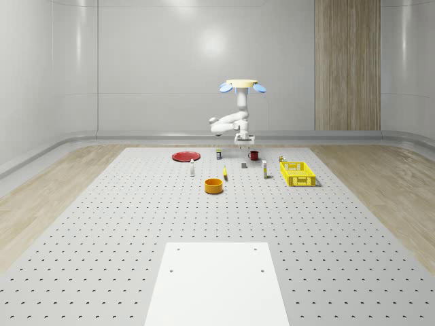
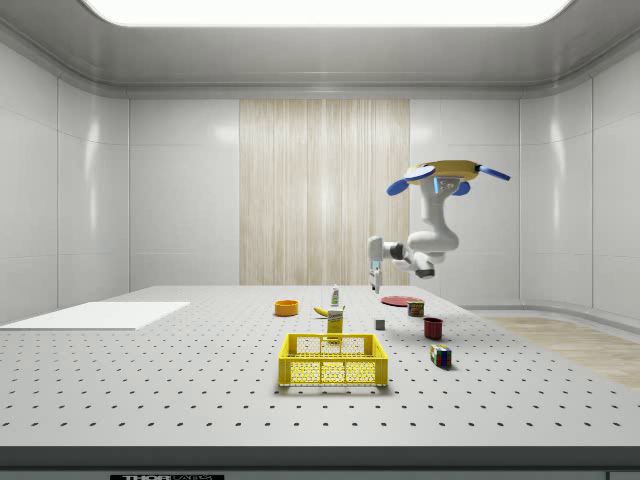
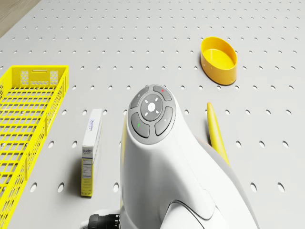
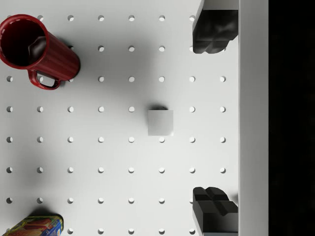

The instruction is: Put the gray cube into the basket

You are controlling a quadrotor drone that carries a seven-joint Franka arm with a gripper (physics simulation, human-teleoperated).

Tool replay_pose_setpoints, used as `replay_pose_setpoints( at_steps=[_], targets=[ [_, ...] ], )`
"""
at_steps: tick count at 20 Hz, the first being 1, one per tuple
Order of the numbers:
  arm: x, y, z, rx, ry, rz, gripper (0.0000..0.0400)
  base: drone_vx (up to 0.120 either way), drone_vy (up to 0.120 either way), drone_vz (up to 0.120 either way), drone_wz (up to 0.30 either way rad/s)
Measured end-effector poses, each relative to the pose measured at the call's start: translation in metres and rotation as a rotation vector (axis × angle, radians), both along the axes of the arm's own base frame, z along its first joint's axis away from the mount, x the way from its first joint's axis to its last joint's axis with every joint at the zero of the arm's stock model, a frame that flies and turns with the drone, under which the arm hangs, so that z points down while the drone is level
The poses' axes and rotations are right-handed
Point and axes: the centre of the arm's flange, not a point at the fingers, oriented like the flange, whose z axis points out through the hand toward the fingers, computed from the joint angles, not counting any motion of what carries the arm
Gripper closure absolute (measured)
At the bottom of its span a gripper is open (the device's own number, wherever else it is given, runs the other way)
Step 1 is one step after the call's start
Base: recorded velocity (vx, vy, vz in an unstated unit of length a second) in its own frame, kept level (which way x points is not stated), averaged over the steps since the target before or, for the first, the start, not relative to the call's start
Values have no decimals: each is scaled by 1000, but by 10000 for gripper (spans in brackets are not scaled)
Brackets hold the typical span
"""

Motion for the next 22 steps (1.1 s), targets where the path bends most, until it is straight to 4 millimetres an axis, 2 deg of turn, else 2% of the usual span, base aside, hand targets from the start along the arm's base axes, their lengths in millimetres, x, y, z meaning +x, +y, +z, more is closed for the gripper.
replay_pose_setpoints(
  at_steps=[6, 9, 22],
  targets=[
    [0, 0, 0, 0, 0, 0, 0, 0, 0, -120, 0],
    [0, 0, 0, 0, 0, 0, 0, -80, 0, -120, 0],
    [0, 0, 0, 0, 0, 0, 0, 0, 0, -120, 0]
  ],
)
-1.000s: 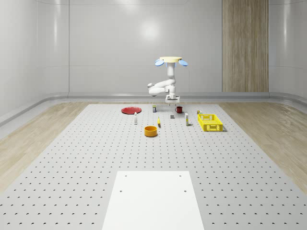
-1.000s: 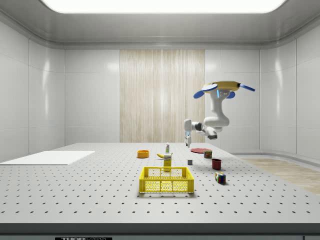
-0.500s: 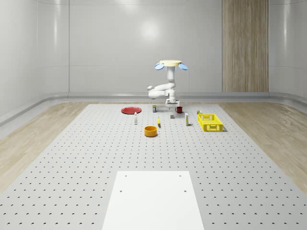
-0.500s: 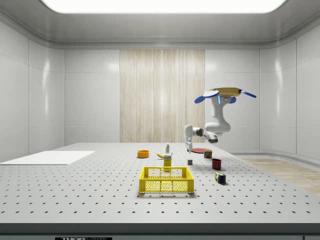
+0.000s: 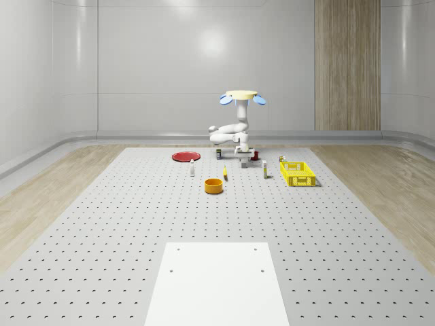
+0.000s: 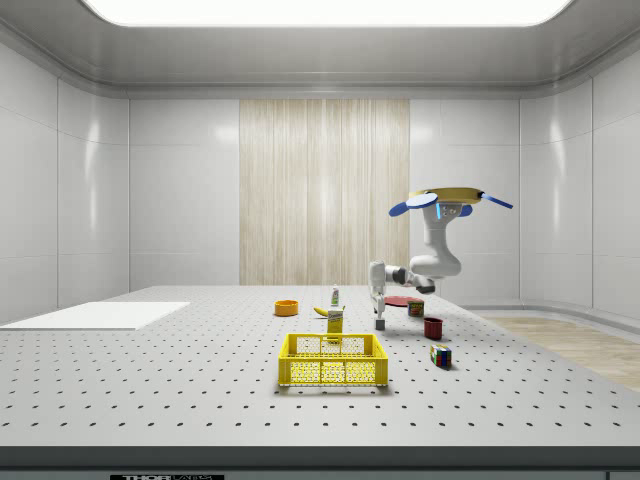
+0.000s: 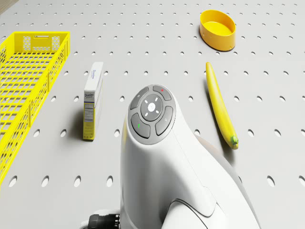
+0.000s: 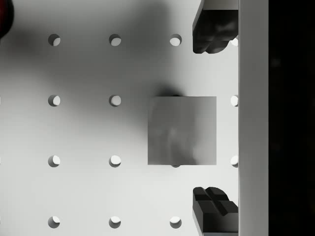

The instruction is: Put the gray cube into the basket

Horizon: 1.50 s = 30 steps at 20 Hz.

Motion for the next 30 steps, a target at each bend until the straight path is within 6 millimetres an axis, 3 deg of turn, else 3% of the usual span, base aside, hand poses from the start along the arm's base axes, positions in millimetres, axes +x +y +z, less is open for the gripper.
replay_pose_setpoints(
  at_steps=[20, 24, 30],
  targets=[
    [0, 12, 34, 0, 0, 0, 0, 0, 0, 0, 0],
    [0, 12, 37, 0, 0, 0, 90, 0, 0, 0, 0],
    [0, 12, 38, 0, 0, 1, 136, 0, 0, 0, 0]
  ],
)
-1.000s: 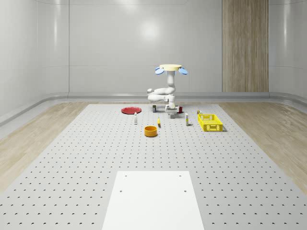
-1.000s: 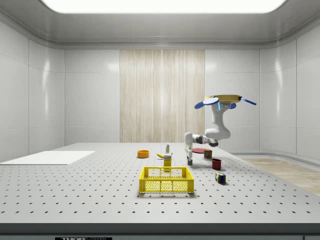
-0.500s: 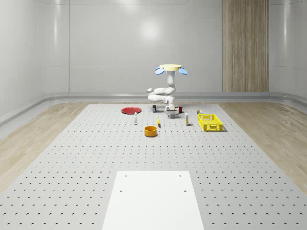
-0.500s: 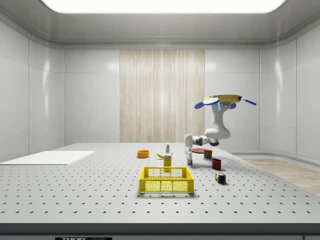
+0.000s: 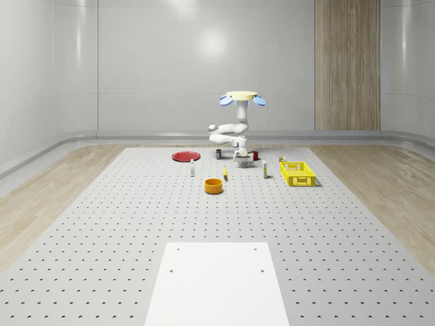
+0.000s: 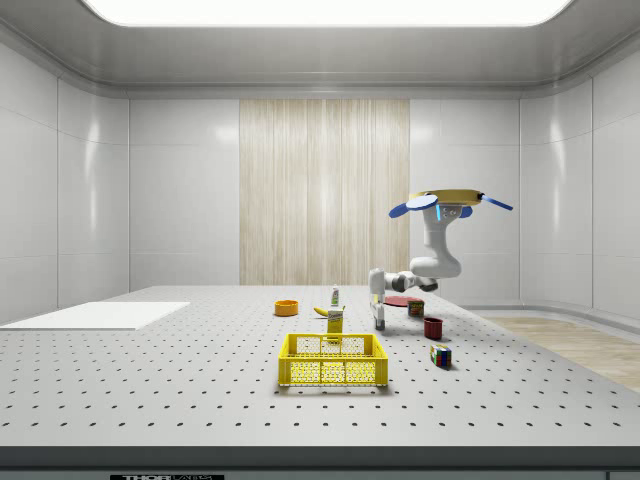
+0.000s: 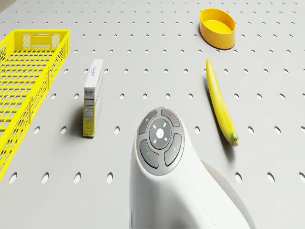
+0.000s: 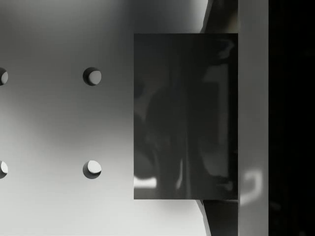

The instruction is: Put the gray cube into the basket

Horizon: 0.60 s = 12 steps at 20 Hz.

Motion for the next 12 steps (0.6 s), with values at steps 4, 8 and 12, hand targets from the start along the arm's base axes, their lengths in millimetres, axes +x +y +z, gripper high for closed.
replay_pose_setpoints(
  at_steps=[4, 8, 12],
  targets=[
    [0, 0, 0, 0, 0, 0, 144, 0, 0, 0, 0],
    [0, 0, -5, 0, 0, 0, 148, 0, 0, 0, 0],
    [0, 0, -19, 0, 0, 0, 149, 0, 0, 30, 0]
  ],
)
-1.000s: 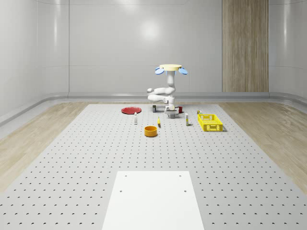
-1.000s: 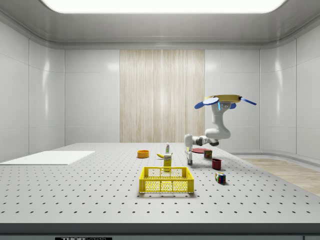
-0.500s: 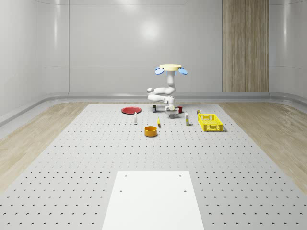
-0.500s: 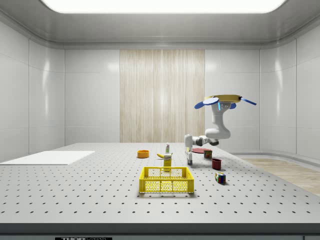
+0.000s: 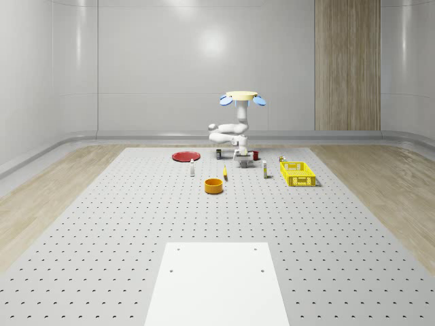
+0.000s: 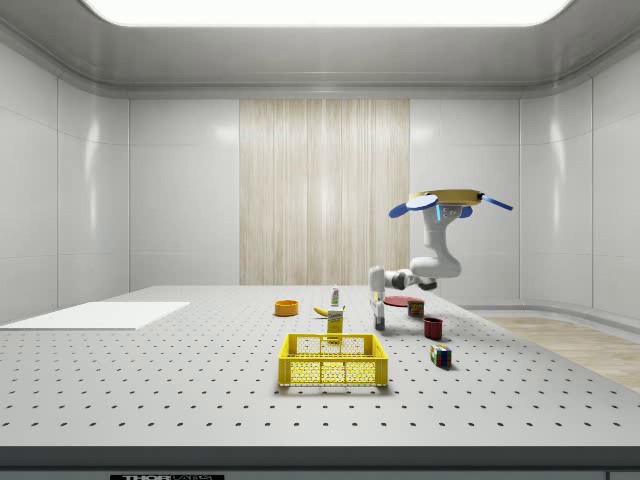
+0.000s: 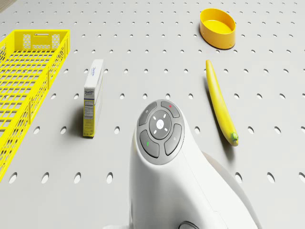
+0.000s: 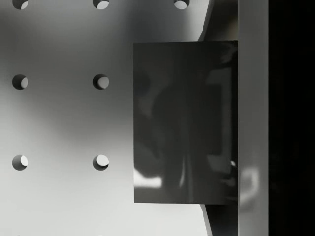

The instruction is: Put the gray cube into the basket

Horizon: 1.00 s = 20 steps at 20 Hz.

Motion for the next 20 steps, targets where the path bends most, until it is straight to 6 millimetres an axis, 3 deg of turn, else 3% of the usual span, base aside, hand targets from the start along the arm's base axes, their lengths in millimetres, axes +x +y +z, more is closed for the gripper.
replay_pose_setpoints(
  at_steps=[4, 11, 15, 20],
  targets=[
    [0, 0, -13, 0, 0, 0, 150, 0, 0, 120, 0],
    [0, 0, -22, 0, 0, 0, 150, 120, 0, 120, 0],
    [0, 0, -24, 0, 0, 0, 150, 120, 0, 30, 0],
    [0, 0, -25, 0, 0, 0, 150, 120, 120, 0, 0]
  ],
)
